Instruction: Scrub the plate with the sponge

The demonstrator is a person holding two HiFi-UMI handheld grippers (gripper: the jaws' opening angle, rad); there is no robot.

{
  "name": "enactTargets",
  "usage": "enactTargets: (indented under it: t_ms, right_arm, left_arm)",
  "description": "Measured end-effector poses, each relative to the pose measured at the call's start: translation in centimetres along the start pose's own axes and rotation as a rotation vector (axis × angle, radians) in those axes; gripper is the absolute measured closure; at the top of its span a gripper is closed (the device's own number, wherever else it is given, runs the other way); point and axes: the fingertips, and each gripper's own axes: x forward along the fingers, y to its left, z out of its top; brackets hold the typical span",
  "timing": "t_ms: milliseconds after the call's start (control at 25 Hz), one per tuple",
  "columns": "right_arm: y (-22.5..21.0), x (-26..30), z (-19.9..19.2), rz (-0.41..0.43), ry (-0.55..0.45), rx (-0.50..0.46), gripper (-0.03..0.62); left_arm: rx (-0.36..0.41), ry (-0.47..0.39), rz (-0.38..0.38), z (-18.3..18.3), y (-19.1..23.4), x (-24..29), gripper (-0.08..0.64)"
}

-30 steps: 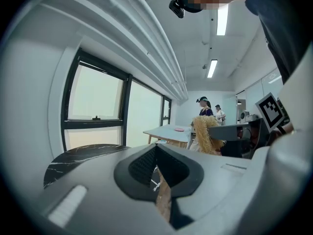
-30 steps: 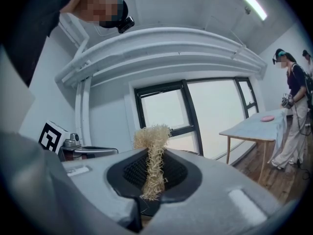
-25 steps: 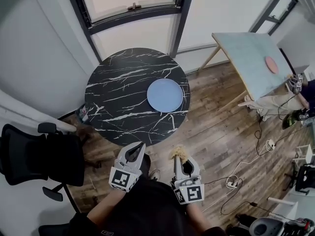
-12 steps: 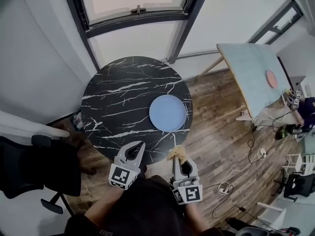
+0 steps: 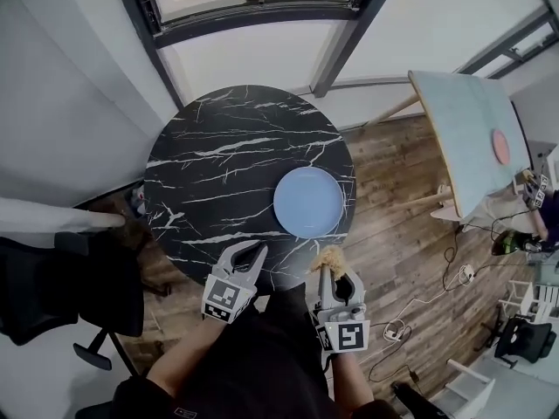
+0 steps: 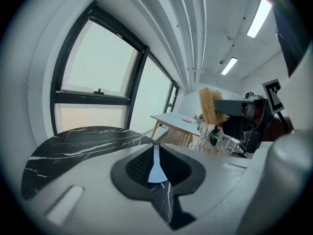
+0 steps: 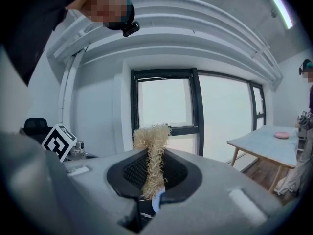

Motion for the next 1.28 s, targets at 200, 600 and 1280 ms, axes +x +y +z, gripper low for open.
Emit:
enactTargets:
  t_ms: [200,600,1280]
  right_arm:
    - [-1.9,3.9,-2.5,0.062,0.040,0.001,0.552]
    - [-4.9,10.0,-8.5,0.169,0.122,0.006,0.552]
    - [-7.2,12.9,-14.7,0.200,0.164,0.042,0.552]
  left_arm:
    - [-0.098,0.086,0.014,-2.7,1.8,4.8,0.484]
    - [-0.339,0.243,0.097,-10.5,6.2,13.2,0.434]
    - [-0.552,0.357,0.140,-17.9,8.4,20.6,0.403]
